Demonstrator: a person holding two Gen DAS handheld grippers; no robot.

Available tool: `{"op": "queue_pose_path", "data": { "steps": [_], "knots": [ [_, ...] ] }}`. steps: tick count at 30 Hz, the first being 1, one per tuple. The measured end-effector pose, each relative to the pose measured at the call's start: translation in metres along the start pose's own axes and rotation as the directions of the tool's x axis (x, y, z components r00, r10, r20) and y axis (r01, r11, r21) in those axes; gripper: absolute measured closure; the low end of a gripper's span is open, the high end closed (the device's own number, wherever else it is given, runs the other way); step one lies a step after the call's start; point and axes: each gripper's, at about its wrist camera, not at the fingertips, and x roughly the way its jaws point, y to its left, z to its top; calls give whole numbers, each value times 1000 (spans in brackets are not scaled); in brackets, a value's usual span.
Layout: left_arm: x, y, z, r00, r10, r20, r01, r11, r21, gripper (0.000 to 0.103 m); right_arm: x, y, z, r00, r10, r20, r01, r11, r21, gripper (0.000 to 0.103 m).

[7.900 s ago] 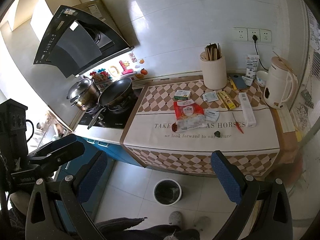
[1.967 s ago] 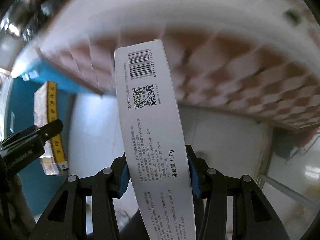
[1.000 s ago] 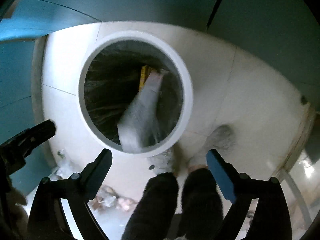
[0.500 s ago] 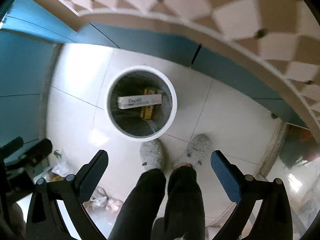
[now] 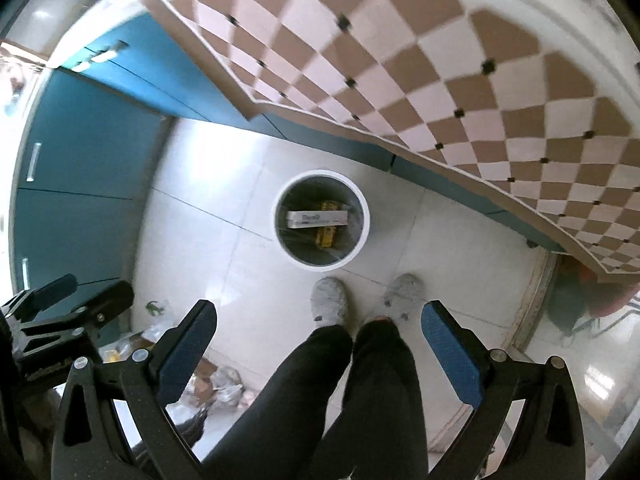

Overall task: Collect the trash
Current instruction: 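Grasp the green-white medicine box with the left tool while the right tool reaches a white packet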

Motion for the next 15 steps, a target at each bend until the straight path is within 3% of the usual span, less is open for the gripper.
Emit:
{"op": "queue_pose_path", "data": {
  "steps": [4,5,8,12,15],
  "knots": [
    [-49,-9,16,995,-15,103,14,1000,15,0,-49,6,-8,997,62,46,-64,997,31,0],
    [-64,-14,26,990,-24,141,22,1000,16,0,-45,6,-9,996,71,60,-74,996,41,0],
    [-99,-30,57,972,-54,229,47,998,35,0,-87,-8,-1,985,111,132,-122,990,76,0],
    [-137,-79,111,943,-66,326,41,996,83,0,-137,-47,30,964,102,246,-138,981,136,0],
    [-151,-131,161,926,-75,369,36,993,112,0,-184,-98,64,937,70,342,-150,966,213,0]
  ]
}}
